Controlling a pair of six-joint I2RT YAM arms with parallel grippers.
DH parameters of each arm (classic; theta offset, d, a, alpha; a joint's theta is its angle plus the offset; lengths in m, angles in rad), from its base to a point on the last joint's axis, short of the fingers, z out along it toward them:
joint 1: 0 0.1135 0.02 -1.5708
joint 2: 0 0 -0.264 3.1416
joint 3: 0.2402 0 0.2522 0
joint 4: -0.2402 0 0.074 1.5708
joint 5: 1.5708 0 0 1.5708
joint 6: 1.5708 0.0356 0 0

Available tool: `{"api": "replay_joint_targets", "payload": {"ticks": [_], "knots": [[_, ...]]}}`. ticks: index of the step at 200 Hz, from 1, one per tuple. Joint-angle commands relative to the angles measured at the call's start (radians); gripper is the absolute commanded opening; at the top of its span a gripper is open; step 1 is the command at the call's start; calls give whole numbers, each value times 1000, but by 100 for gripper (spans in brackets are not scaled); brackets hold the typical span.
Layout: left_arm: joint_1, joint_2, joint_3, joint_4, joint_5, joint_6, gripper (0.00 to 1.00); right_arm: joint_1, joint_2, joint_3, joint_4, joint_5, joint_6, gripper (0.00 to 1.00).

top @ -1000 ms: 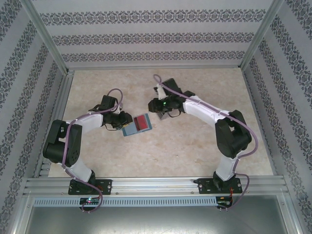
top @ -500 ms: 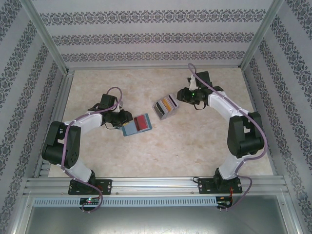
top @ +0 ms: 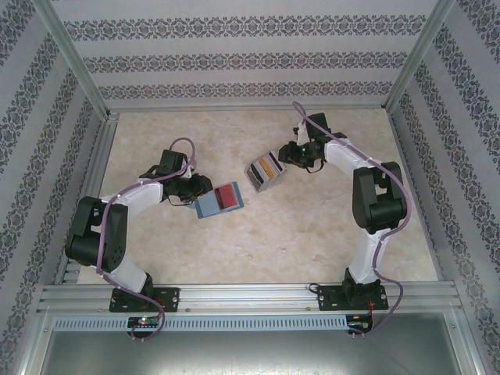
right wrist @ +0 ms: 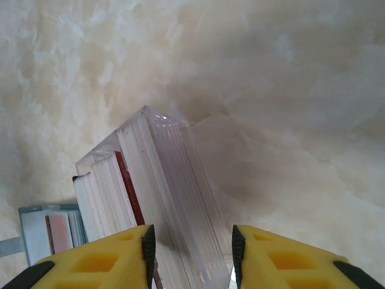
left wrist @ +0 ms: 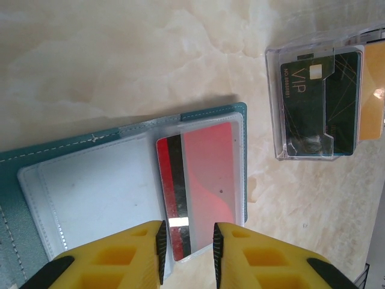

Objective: Put the credit cards into the card holder
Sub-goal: Pick up the credit card from the storage box.

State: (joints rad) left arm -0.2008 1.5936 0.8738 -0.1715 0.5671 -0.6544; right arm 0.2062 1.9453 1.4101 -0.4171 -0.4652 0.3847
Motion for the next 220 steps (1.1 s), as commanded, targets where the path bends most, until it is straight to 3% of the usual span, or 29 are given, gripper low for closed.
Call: {"api": "replay_joint_targets", "payload": {"ticks": [1,220], "knots": [[9,-15,-17,21,-10,3,30,22,22,37,-25,-30,-26,42],[8,0,-27,39,5,-1,30,66,8,73,-53,-46,-29,42]]}}
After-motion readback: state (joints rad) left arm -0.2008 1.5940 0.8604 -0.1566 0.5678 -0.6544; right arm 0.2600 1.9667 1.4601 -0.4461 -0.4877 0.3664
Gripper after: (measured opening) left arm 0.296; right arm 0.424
